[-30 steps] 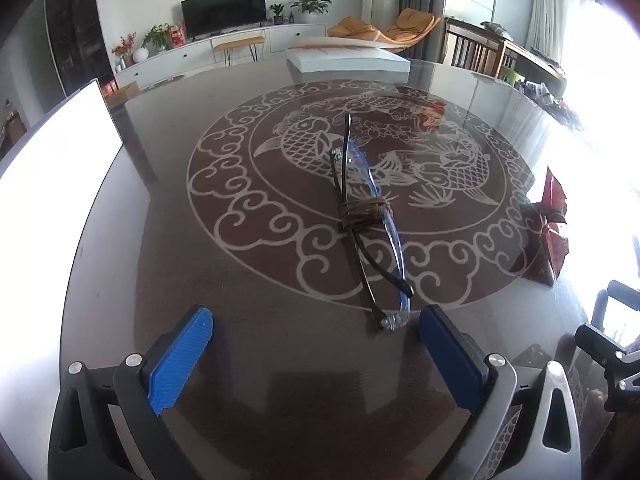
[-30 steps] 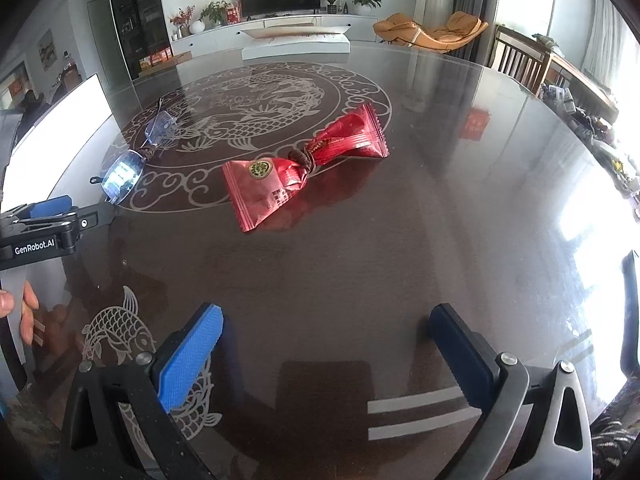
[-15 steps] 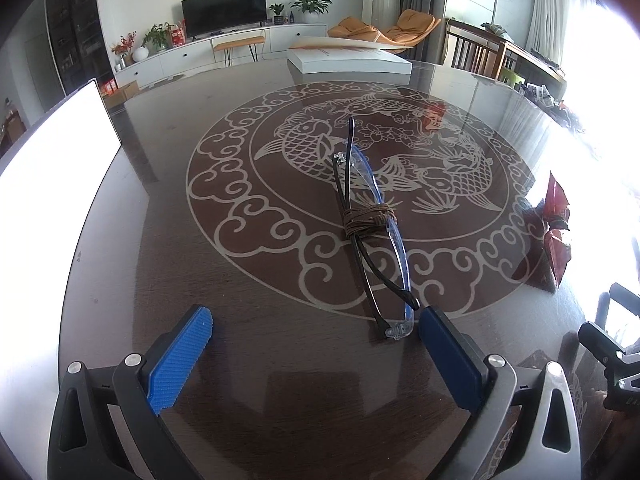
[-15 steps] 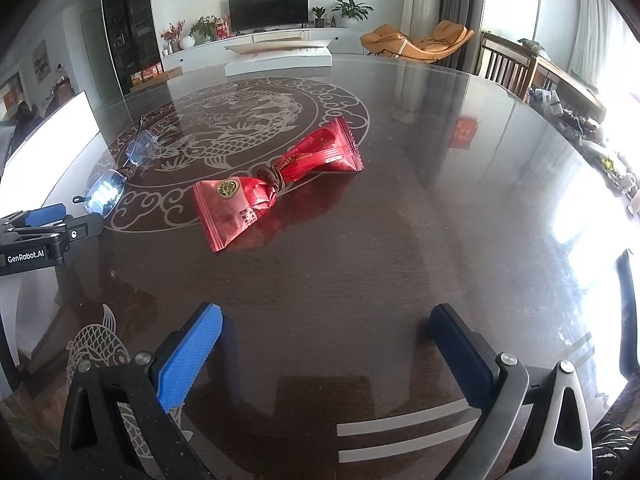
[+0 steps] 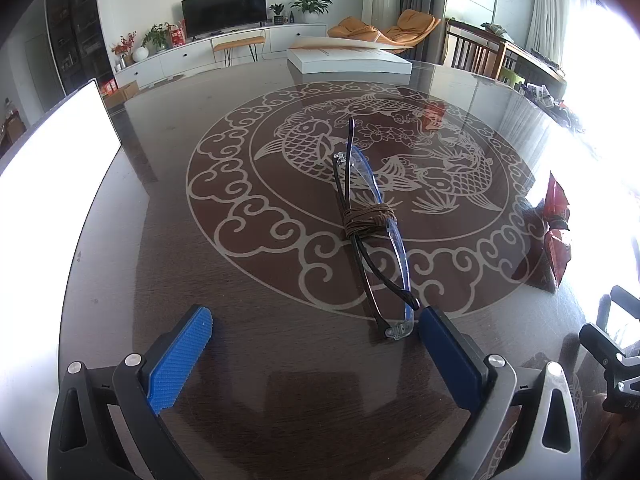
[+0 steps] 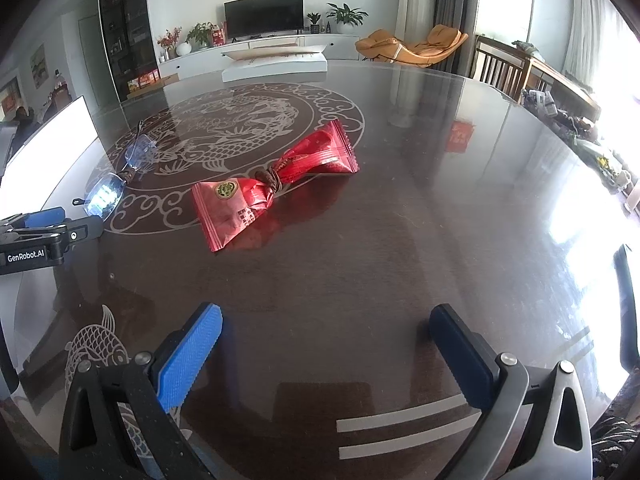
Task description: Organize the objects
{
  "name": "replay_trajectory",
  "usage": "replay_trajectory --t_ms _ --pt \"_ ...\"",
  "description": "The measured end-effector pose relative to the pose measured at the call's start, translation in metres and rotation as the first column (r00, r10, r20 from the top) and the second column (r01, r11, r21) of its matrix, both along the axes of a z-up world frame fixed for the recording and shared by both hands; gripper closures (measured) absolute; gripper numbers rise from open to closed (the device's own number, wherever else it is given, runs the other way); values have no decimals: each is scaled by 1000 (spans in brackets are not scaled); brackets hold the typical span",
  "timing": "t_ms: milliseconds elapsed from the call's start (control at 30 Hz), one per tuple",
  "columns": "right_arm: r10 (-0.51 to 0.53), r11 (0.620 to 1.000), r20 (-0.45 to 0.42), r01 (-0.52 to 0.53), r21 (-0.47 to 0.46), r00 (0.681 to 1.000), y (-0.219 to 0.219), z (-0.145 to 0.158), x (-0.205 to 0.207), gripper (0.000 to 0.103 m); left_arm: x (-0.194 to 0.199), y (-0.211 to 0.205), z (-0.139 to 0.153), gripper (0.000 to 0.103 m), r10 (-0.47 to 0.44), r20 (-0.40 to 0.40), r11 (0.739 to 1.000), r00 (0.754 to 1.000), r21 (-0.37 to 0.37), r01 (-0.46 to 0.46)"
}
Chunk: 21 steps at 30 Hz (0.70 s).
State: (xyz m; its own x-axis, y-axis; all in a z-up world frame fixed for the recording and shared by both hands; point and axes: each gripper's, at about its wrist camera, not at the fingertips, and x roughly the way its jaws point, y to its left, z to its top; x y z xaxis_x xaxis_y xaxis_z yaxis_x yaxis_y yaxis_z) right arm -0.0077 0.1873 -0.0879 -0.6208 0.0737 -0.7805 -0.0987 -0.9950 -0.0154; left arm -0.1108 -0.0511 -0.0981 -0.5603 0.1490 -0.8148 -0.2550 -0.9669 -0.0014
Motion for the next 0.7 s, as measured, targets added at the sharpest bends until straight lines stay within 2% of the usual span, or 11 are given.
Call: replay_trajectory --t_ms 700 --pt "2 1000 -4 -2 -1 1000 1 1 2 0 0 0 0 0 0 0 1000 1000 0 0"
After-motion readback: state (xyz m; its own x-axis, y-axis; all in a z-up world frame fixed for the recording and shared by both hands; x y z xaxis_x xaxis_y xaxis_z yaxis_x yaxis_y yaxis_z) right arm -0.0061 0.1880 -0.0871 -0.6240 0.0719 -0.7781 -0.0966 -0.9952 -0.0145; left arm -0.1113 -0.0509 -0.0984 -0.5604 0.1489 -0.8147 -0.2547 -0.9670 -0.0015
